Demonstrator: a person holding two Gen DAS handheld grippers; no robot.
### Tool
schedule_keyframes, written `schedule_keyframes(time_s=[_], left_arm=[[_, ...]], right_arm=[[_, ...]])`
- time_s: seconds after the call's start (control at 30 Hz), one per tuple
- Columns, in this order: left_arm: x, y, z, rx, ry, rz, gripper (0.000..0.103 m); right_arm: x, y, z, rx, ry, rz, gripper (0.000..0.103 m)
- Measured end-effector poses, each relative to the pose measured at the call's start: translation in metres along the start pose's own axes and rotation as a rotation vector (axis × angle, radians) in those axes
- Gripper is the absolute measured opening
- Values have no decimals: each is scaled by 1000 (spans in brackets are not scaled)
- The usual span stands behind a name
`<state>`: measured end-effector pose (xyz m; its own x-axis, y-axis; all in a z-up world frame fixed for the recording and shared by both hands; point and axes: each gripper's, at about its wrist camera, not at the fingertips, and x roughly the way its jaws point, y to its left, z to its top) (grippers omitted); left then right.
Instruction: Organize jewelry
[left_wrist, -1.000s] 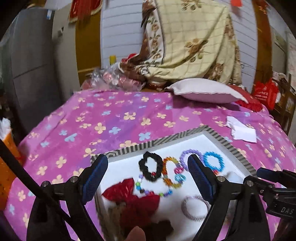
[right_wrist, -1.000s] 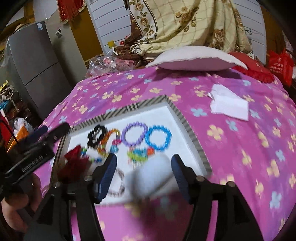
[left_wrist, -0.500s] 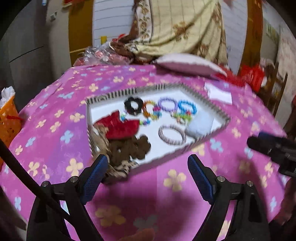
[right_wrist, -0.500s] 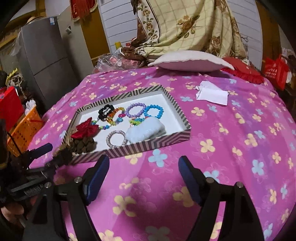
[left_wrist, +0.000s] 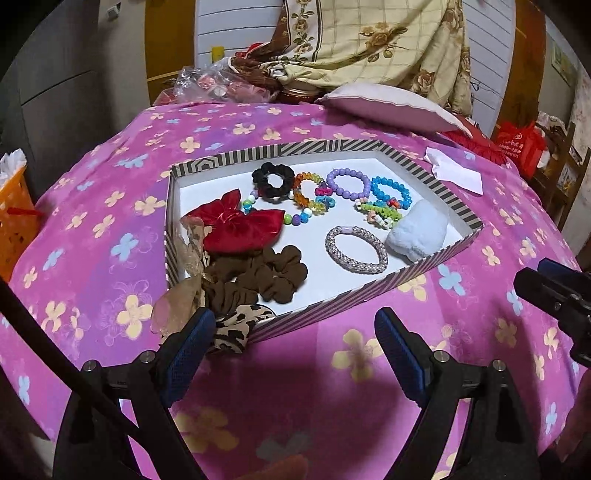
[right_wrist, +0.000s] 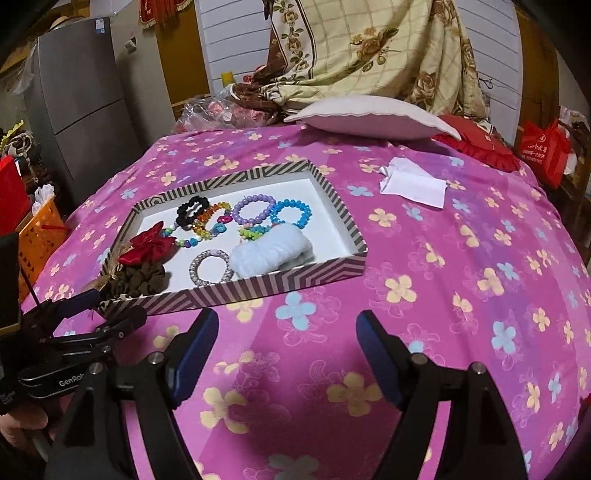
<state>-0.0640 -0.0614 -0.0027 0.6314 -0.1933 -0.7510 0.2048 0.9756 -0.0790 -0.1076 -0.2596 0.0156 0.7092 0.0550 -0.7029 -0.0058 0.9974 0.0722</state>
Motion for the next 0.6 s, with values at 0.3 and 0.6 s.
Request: schedule_keyframes(time_s=[0.3,0.6], left_arm=[[-4,3,-3,-6,-2,23,74],[-39,0,-8,10,-12,63,74]], right_arm=[[5,2,6,-4,-16,-15,80],[-7,-1,6,40,-59,43,80]])
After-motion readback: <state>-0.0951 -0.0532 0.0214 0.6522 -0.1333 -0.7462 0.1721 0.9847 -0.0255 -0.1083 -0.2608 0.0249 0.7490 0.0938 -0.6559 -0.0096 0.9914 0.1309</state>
